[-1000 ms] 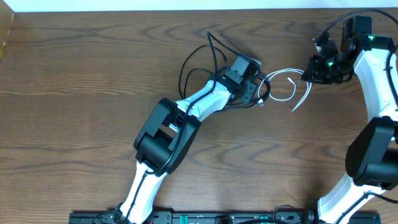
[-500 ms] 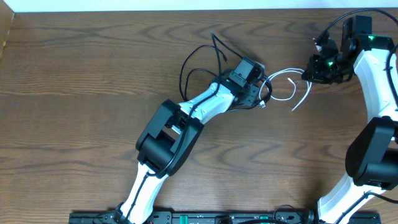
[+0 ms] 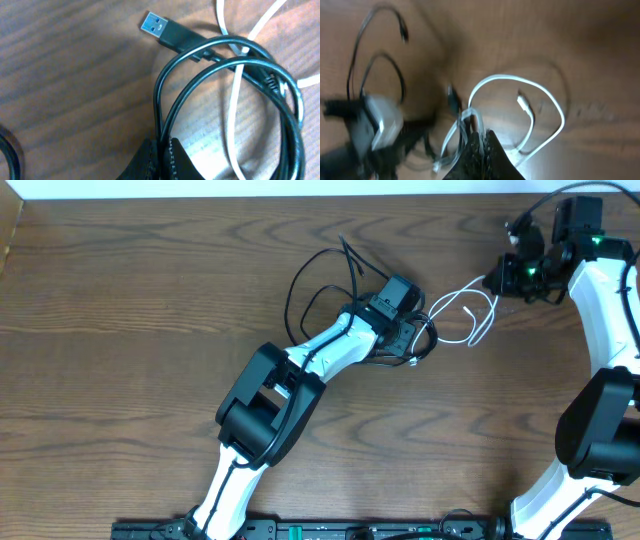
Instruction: Untangle cables
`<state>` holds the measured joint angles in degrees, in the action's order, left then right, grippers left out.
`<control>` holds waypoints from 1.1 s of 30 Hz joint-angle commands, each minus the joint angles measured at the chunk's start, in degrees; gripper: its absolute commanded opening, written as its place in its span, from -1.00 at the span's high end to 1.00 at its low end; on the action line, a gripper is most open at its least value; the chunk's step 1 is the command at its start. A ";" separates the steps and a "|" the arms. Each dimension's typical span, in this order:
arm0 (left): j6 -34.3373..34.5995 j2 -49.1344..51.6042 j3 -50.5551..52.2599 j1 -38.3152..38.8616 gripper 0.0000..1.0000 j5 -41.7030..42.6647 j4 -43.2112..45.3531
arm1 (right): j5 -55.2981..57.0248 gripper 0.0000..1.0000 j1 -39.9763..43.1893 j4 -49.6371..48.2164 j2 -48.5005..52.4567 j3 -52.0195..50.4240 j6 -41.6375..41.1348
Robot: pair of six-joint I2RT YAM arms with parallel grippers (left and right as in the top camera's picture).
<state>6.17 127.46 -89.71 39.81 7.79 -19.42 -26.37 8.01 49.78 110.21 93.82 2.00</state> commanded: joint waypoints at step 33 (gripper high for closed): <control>-1.49 -15.93 1.46 -4.37 0.85 14.10 -17.00 | 14.86 0.98 8.72 -1.09 5.22 0.13 -12.96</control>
<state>5.72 111.77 -88.07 36.88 21.15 -36.01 -13.65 14.35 48.03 115.13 93.80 -10.17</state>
